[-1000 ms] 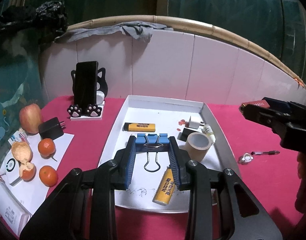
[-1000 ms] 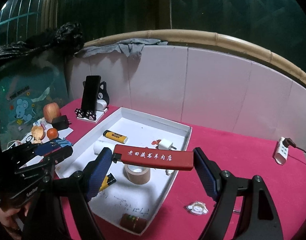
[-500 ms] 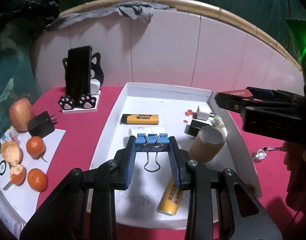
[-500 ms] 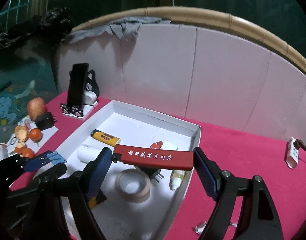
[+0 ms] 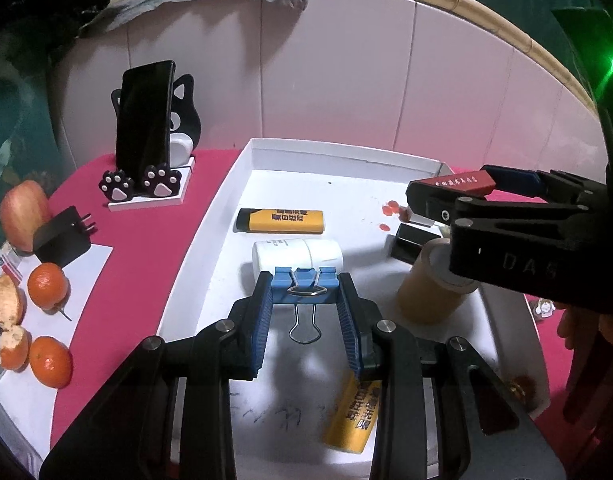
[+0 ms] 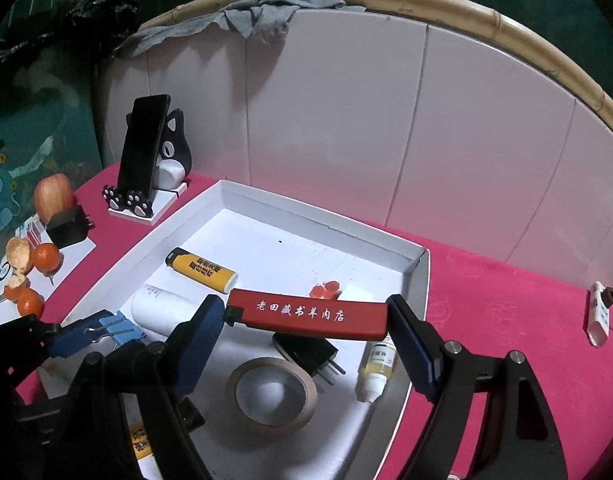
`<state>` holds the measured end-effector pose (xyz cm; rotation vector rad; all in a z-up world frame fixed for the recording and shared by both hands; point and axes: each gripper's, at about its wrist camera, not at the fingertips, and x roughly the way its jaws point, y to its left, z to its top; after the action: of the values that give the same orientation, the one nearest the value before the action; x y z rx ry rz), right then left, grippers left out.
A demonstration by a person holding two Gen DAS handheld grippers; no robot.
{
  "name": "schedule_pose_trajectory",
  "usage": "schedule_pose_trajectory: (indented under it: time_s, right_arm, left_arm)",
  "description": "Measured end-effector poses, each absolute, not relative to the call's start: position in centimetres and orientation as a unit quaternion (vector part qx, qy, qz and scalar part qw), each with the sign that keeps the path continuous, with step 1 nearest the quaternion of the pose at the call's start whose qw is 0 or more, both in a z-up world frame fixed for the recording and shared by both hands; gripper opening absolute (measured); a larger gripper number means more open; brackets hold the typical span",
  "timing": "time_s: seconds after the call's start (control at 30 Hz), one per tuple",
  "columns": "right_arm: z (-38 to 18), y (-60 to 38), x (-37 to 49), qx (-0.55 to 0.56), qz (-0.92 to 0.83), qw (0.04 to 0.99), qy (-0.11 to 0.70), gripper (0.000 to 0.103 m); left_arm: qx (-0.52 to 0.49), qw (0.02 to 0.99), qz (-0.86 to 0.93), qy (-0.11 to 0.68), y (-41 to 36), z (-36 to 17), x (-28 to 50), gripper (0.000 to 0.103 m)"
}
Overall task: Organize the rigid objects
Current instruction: 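Open left tool to drop the blue clip while right tool releases the red box into the tray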
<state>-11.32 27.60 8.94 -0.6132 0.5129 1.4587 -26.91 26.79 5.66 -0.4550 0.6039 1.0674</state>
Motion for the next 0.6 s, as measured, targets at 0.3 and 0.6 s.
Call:
schedule_pose_trajectory:
  time_s: [0.3, 0.6]
  right_arm:
    - [9.1, 27.4, -11.7, -0.269, 0.649, 0.677, 0.218, 0.085]
    - [10.0, 26.3, -12.2, -0.259, 0.651, 0.687, 0.194, 0.103]
  left_arm:
    - [-0.217, 0.789, 0.498, 0.285, 26.8, 5.6, -26.7, 0.031]
    - [-0.191, 0.784, 0.521, 0.280, 25.3, 6.6, -26.8, 0.103]
